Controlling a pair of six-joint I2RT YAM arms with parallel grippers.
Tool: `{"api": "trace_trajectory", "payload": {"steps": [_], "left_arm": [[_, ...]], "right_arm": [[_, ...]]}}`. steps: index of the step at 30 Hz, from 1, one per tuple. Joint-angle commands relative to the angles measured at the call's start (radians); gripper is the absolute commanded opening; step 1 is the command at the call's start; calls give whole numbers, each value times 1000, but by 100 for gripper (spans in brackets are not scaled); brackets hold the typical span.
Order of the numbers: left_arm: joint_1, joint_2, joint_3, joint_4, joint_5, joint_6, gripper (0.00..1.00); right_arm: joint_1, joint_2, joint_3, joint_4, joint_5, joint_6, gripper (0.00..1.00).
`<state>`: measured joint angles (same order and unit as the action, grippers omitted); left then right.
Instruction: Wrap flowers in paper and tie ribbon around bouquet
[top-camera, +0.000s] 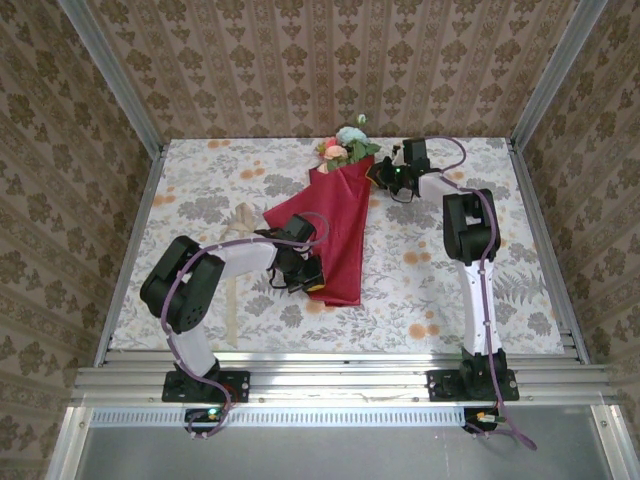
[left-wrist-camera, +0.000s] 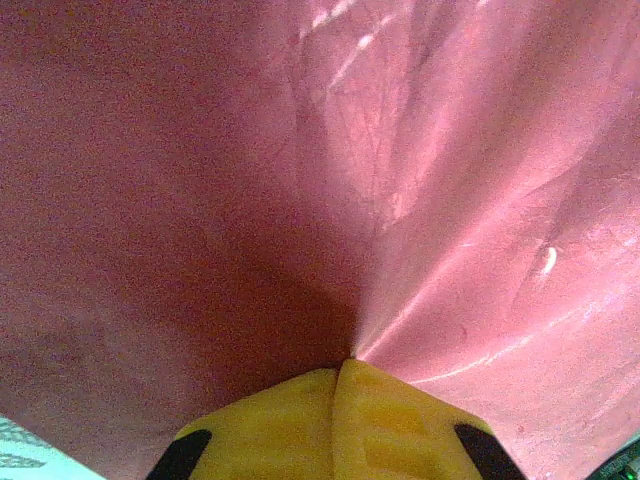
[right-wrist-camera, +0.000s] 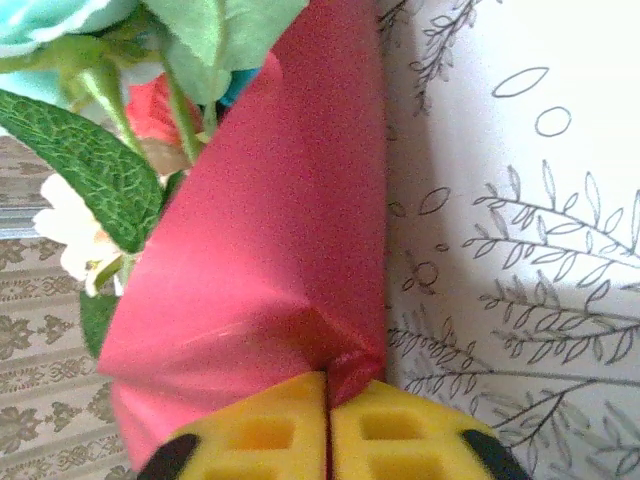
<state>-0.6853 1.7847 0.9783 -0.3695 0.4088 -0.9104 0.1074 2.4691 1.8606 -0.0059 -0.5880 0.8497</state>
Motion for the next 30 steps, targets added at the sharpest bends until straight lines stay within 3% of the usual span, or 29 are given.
{"api": "trace_trajectory", "payload": {"steps": [1, 3, 4, 6, 8, 9, 10, 11, 13, 19, 22, 26, 30], "left_arm": [[9, 54, -33, -160, -75, 25, 0], [10, 55, -31, -158, -73, 25, 0], [9, 56, -29, -158, -73, 27, 0], [9, 57, -28, -156, -70, 28, 0], [9, 58, -26, -153, -67, 28, 0], [9, 59, -26, -149, -65, 27, 0], [9, 61, -27, -148, -64, 26, 0], [9, 62, -25, -147, -64, 27, 0], [9, 65, -26, -143, -62, 26, 0], [9, 68, -25, -132, -59, 28, 0], [10, 72, -22, -132, -56, 34, 0], [9, 71, -15, -137, -54, 46, 0], [9, 70, -2, -153, -57, 59, 0]], "right_arm": [[-12, 32, 66, -47, 27, -10, 37], [-13, 43, 90, -64, 27, -16, 43], [-12, 52, 109, -81, 24, -23, 39], [-12, 63, 136, -104, 16, -30, 0], [-12, 56, 132, -107, 17, -34, 0], [-11, 46, 125, -105, 10, -36, 5], [-10, 31, 109, -102, -1, -37, 27], [-7, 9, 79, -98, -8, -39, 41], [7, -70, -21, -84, -23, -58, 58], [88, -398, -516, 7, -39, -66, 63], [136, -504, -732, 94, -33, -15, 58], [187, -529, -823, 165, -27, 29, 47], [196, -538, -842, 151, 22, 24, 4]]}}
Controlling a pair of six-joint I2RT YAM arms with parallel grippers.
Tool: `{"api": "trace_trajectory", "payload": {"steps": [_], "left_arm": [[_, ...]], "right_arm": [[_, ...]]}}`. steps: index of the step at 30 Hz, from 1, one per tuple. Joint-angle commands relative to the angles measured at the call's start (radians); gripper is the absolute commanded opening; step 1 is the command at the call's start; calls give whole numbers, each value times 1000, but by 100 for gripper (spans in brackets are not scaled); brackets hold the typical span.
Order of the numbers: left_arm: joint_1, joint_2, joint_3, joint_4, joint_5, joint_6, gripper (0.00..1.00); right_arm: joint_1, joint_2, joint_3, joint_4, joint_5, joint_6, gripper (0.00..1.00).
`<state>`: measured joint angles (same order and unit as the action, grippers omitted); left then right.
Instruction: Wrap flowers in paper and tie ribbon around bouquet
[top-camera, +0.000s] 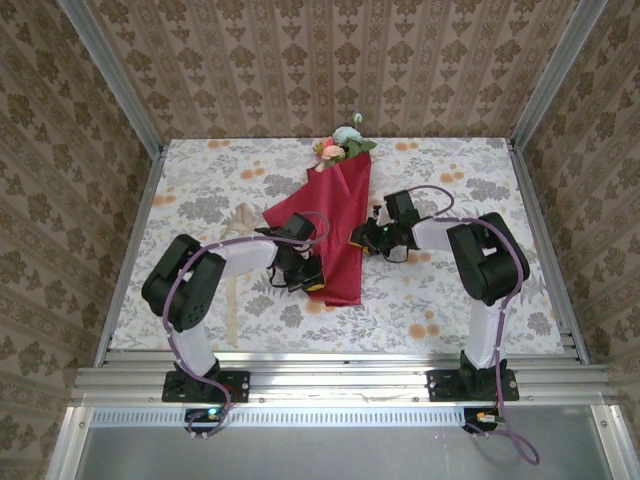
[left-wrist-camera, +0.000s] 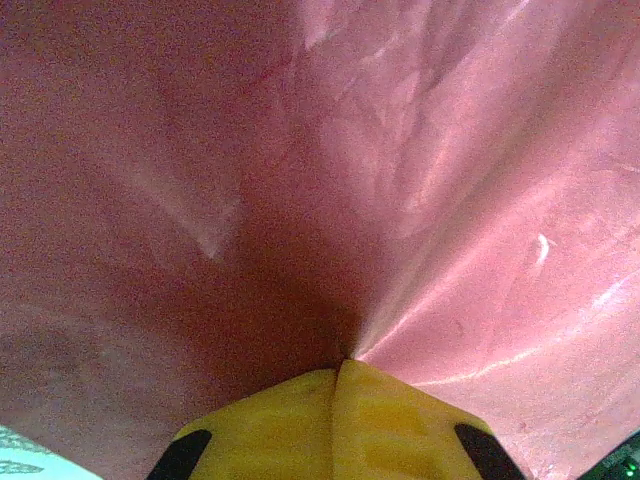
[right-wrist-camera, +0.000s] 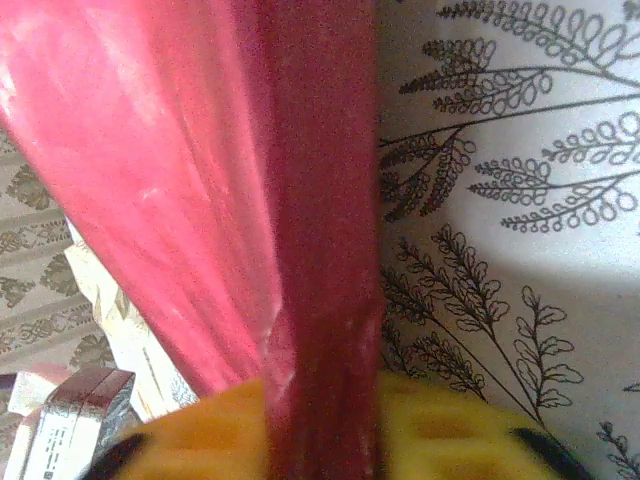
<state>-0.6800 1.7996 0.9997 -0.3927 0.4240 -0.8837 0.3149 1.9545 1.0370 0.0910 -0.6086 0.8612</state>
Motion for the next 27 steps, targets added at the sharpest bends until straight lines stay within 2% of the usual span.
{"api": "trace_trajectory", "payload": {"steps": [1, 4, 5, 6, 7, 9, 15, 19, 20, 22, 23, 24, 25, 26, 27], "left_arm": [[4, 54, -19, -134, -75, 36, 0], [4, 48, -1, -156, -86, 49, 0], [4, 46, 6, -158, -86, 50, 2], [2, 40, 10, -158, -88, 49, 4], [1, 37, 14, -158, -87, 48, 5], [0, 35, 22, -155, -84, 45, 6], [-12, 45, 25, -142, -79, 33, 6], [-18, 45, 16, -127, -73, 27, 6], [-20, 48, 17, -126, -72, 26, 6], [-24, 52, 18, -120, -70, 25, 6], [-24, 55, 21, -118, -68, 25, 6], [-26, 58, 24, -117, -67, 25, 6], [-28, 62, 26, -115, -65, 25, 6], [-30, 64, 28, -115, -65, 24, 6], [-31, 66, 28, -114, -65, 24, 6]], "right_arm": [[-15, -38, -30, 44, 62, 3, 0], [-19, -85, -64, 9, 84, -30, 0], [-19, -99, -78, 1, 83, -36, 15], [-19, -117, -93, -9, 79, -36, 37], [-15, -130, -112, -14, 71, -35, 49], [2, -162, -156, -9, 57, -24, 59], [86, -252, -336, 130, 32, 113, 58], [142, -287, -410, 203, 41, 206, 48], [153, -296, -417, 201, 48, 216, 43], [172, -317, -426, 166, 68, 226, 10], [177, -327, -430, 153, 76, 229, 3], [184, -340, -435, 134, 84, 227, 6], [188, -352, -439, 114, 94, 223, 16], [193, -360, -442, 96, 99, 221, 37], [199, -370, -446, 80, 101, 223, 51]]}}
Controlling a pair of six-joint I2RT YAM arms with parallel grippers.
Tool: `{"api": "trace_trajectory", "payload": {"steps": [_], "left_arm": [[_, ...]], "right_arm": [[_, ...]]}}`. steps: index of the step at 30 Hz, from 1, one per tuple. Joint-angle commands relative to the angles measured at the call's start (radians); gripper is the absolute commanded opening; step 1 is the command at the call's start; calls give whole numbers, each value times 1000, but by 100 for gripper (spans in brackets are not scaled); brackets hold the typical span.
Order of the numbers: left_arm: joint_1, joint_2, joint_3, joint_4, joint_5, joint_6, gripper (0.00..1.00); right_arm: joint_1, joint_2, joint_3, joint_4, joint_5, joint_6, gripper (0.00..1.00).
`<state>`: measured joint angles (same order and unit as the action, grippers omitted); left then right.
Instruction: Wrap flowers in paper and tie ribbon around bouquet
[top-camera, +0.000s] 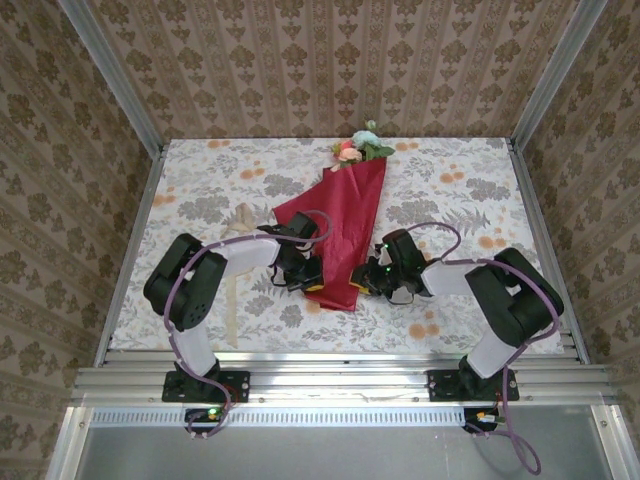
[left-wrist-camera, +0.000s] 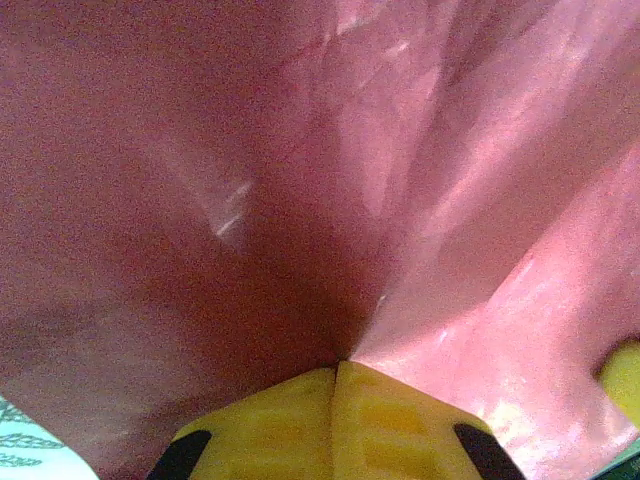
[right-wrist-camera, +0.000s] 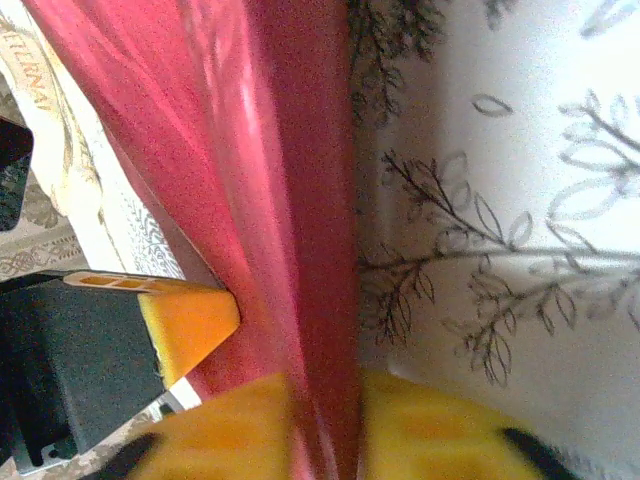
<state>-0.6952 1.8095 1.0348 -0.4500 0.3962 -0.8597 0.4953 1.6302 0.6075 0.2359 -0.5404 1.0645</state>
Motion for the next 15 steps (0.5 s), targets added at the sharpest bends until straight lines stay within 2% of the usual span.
{"api": "trace_trajectory", "payload": {"steps": [1, 3, 6, 7, 8, 10, 11, 13, 15], "left_arm": [[-18, 56, -7, -53, -37, -2, 6], [-19, 56, -10, -49, -36, -4, 6], [-20, 54, -15, -42, -35, -8, 6], [-20, 54, -15, -41, -35, -9, 6], [-19, 54, -15, -41, -35, -9, 6], [-19, 53, -12, -37, -34, -10, 6], [-18, 52, -10, -36, -34, -10, 6], [-15, 41, 3, -34, -38, -10, 9], [-8, 19, 25, -42, -43, -10, 16]], "right_arm": [[27, -52, -21, -73, 32, 24, 57], [57, -61, -20, -86, 26, 33, 59], [109, -54, -14, -104, 30, 56, 56], [121, -45, -14, -98, 32, 68, 52], [124, -31, -12, -93, 32, 76, 43], [119, -1, 8, -139, 42, 73, 9], [110, 7, 20, -172, 59, 62, 0], [78, 12, 45, -227, 93, 34, 0], [44, 8, 77, -273, 117, 7, 0]]}}
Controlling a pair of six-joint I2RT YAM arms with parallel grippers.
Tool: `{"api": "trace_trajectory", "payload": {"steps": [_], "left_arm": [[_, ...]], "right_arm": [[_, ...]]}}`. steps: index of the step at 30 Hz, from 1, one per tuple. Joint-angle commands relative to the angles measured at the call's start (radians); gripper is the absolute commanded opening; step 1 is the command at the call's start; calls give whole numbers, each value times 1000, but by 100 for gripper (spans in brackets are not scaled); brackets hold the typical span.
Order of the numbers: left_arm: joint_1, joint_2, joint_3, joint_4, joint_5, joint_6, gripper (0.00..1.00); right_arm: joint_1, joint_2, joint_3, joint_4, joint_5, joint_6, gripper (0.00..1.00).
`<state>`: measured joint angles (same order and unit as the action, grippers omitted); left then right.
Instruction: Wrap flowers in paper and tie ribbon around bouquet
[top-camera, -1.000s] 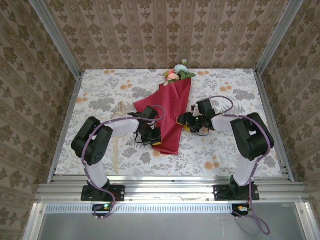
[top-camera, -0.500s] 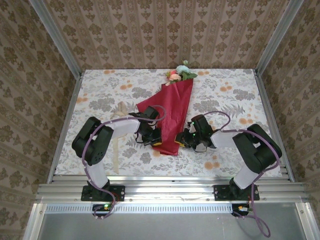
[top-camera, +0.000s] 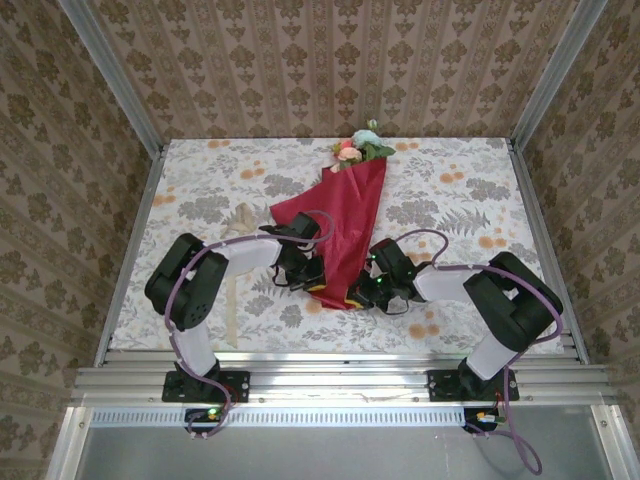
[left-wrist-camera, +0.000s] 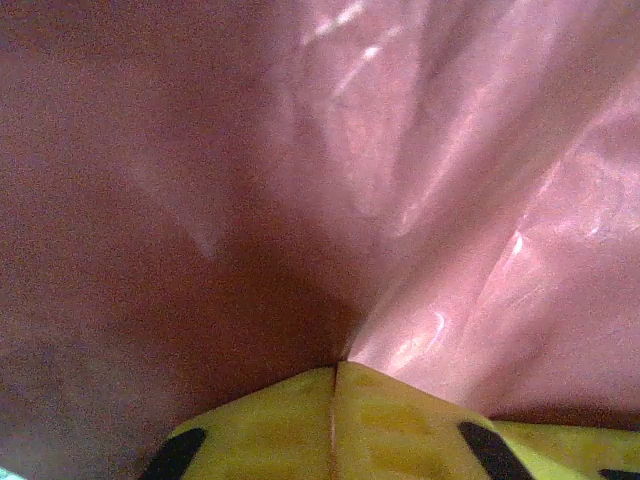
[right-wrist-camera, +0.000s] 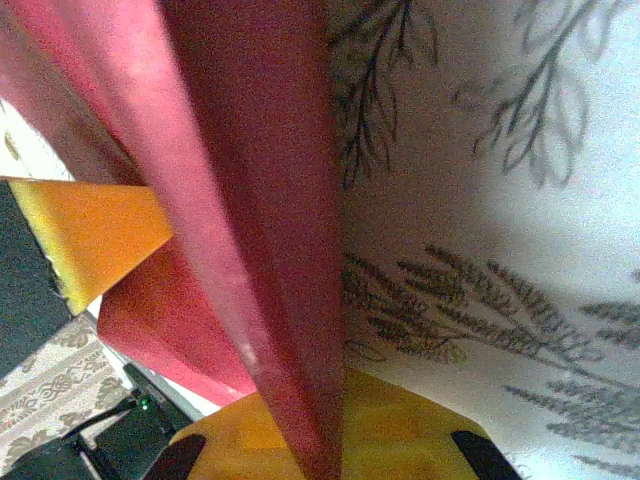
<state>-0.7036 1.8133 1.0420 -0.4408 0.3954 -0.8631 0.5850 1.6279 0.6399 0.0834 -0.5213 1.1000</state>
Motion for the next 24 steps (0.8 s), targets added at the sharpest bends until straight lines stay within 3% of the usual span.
{"api": "trace_trajectory", "payload": {"steps": [1, 7, 10, 13, 16, 19, 24], "left_arm": [[8, -5, 31, -59, -45, -10, 21], [84, -177, 69, -180, -93, -34, 45], [150, -258, 41, -290, -115, -5, 47], [230, -327, -16, -434, -174, 66, 52], [339, -383, -91, -539, -259, 151, 58], [452, -412, -154, -550, -268, 212, 59], [526, -346, -184, -539, -307, 278, 59]], "right_arm": [[-58, 13, 67, -154, 108, -46, 0], [-76, 51, 155, -282, 113, -110, 0], [-76, 51, 159, -299, 116, -115, 9], [-75, 55, 177, -344, 119, -134, 25], [-76, 69, 199, -376, 115, -155, 31], [-76, 72, 211, -402, 114, -167, 39], [-76, 58, 231, -458, 131, -188, 45]]}}
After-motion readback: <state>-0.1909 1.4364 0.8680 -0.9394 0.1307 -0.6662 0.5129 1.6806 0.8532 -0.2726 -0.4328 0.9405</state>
